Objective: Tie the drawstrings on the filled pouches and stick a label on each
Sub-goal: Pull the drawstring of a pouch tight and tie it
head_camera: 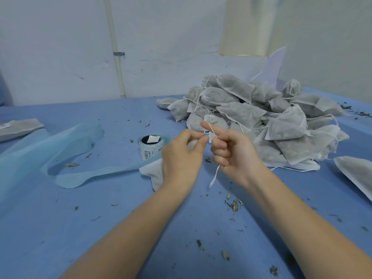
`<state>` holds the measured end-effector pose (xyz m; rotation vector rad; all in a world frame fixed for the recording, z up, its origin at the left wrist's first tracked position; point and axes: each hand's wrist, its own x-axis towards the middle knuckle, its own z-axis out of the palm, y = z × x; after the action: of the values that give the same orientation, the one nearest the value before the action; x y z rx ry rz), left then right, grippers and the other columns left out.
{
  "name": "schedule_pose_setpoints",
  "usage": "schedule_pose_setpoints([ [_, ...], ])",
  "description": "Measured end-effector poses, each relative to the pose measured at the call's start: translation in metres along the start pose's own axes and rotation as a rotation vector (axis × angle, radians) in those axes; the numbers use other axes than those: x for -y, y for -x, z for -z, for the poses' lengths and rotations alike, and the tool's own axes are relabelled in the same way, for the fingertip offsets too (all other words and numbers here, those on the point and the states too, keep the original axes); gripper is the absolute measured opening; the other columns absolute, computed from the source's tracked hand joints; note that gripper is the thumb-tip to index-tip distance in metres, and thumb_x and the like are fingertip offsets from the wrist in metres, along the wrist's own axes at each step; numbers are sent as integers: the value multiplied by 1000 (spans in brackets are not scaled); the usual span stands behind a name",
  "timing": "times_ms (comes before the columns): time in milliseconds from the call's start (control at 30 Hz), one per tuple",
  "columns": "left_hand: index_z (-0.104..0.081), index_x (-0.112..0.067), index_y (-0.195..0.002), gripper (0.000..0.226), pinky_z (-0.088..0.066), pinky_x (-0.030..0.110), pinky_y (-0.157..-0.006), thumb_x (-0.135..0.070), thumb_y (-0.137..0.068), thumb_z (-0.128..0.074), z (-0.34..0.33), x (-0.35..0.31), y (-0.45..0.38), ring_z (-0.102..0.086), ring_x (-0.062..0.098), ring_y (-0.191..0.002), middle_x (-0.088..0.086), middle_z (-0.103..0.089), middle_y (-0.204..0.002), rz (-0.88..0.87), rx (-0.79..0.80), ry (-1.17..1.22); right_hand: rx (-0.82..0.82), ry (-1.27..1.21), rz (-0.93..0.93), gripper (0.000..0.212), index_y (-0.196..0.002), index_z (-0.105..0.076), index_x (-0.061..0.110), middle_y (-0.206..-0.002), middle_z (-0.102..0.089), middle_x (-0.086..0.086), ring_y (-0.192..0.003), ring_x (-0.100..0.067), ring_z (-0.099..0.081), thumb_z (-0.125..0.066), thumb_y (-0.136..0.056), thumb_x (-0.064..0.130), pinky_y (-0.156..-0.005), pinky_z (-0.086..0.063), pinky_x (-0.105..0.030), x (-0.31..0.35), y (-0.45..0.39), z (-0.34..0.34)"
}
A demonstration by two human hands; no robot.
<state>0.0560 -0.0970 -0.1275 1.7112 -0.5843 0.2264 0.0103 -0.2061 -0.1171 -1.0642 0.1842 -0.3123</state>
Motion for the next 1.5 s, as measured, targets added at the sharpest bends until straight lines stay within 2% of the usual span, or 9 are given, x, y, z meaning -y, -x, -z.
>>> schedule_pose_setpoints([
  [333,-71,-16,-84,16,-37,8,-66,-27,-88,-60,-1,0,-3,-60,6,-79,-13,-65,-73,106,28,-58,-35,763,169,43,-119,-67,16,-48,-42,10,-45,-1,-35,-41,-89,-1,-43,-28,-8,1,8,-8],
  [467,-70,-20,-83,16,-37,10,-59,-27,-90,-58,-2,0,-2,-60,8,-78,-16,-62,-70,129,30,-56,-79,1041,316,23,-102,-62,22,-56,-50,9,-58,-8,-46,-49,-89,7,-60,-41,-20,-4,9,-7],
  [600,-67,-20,-80,16,-42,20,-73,-24,-91,-57,-1,0,-3,-63,14,-85,-11,-66,-75,175,9,18,-135,923,298,20,-85,-44,24,-49,-47,14,-50,-3,-42,-62,-86,15,-53,-36,-13,-7,6,-2],
  [733,-64,-23,-68,27,-47,38,-89,-18,-93,-55,3,1,-7,-64,21,-85,-6,-68,-75,257,-11,216,-96,817,143,13,-77,-60,21,-52,-45,14,-46,-3,-38,-67,-87,24,-50,-31,-18,0,2,10],
  [967,-66,-21,-67,29,-30,31,-50,-15,-93,-55,3,2,-3,-43,16,-45,-8,-50,-38,244,186,339,-101,746,132,18,-70,-76,15,-48,-40,13,-45,-7,-28,-74,-75,32,-41,-27,-14,10,3,18],
  [1067,-66,-32,-60,32,-37,21,-59,-21,-90,-59,1,-2,-1,-53,3,-56,-16,-59,-51,141,198,155,-63,631,43,28,-52,-62,19,-48,-33,12,-45,-7,-23,-74,-77,24,-38,-23,-16,15,2,18],
  [1200,-69,-20,-82,17,-34,20,-69,-25,-91,-56,2,-2,2,-51,8,-78,-12,-59,-75,-78,118,-199,-62,546,1,22,-63,-59,11,-49,-29,10,-44,-7,-20,-74,-79,16,-36,-21,-15,15,0,18],
  [1367,-69,-11,-91,19,-35,24,-76,-23,-93,-54,1,0,2,-56,15,-91,-3,-65,-90,-67,60,-225,-33,511,14,21,-76,-79,12,-49,-32,10,-46,-7,-23,-78,-72,32,-38,-23,-15,14,2,15],
  [1500,-66,-12,-92,18,-35,23,-78,-24,-94,-52,1,1,2,-56,16,-94,0,-68,-95,-11,62,-179,-88,582,47,8,-74,-79,15,-44,-32,12,-42,-6,-25,-74,-80,15,-38,-24,-15,11,2,15],
])
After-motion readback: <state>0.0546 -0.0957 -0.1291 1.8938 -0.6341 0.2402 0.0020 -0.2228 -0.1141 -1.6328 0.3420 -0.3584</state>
